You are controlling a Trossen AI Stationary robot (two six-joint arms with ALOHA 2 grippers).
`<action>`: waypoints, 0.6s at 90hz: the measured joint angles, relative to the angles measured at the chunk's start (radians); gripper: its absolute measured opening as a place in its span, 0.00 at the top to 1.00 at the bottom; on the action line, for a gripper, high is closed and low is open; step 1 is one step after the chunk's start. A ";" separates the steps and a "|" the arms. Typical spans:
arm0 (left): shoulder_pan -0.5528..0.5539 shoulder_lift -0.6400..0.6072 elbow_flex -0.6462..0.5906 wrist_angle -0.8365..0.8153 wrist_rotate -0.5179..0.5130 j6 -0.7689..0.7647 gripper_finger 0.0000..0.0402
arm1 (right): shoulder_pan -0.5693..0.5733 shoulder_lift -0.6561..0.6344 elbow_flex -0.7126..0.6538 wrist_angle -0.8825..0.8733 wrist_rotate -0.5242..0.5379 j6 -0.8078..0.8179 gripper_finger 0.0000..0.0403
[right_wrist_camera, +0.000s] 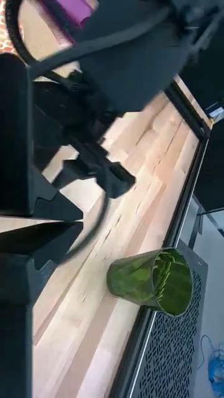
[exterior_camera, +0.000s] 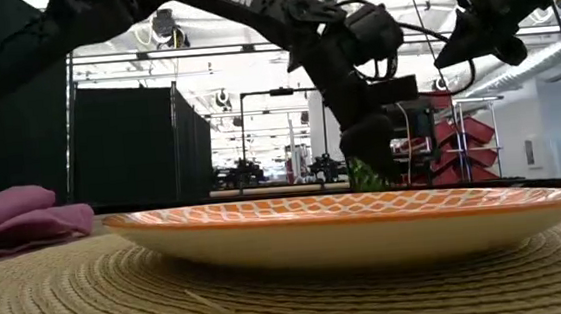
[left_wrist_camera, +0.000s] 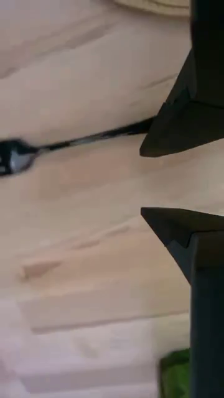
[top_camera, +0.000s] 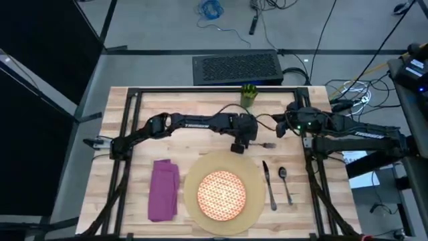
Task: Set table place
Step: Put the black fork on top of the purple table napkin
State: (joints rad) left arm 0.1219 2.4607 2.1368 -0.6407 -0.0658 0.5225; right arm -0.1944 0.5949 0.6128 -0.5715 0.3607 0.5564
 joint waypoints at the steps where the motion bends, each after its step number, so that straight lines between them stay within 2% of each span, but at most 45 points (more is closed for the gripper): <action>1: -0.001 0.001 0.000 0.010 0.001 0.000 0.67 | 0.000 0.000 0.000 0.000 0.000 0.000 1.00; 14: -0.013 0.002 0.000 0.076 0.018 -0.019 0.67 | 0.000 0.000 0.000 0.001 0.000 0.000 1.00; 25: -0.018 0.002 0.000 0.109 0.091 -0.069 0.67 | 0.000 0.000 0.000 0.001 0.000 0.000 1.00; 36: -0.019 0.018 0.002 0.145 0.114 -0.097 0.67 | 0.000 0.000 0.000 0.007 0.000 0.000 1.00; 44: -0.019 0.032 0.002 0.123 0.150 -0.124 0.67 | 0.000 0.000 0.000 0.013 0.000 0.000 1.00; 54: -0.019 0.063 0.002 0.107 0.146 -0.126 0.67 | 0.000 0.000 0.000 0.021 -0.019 -0.003 1.00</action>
State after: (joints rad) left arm 0.1024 2.5234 2.1384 -0.5336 0.0800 0.3968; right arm -0.1947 0.5953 0.6128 -0.5500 0.3413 0.5536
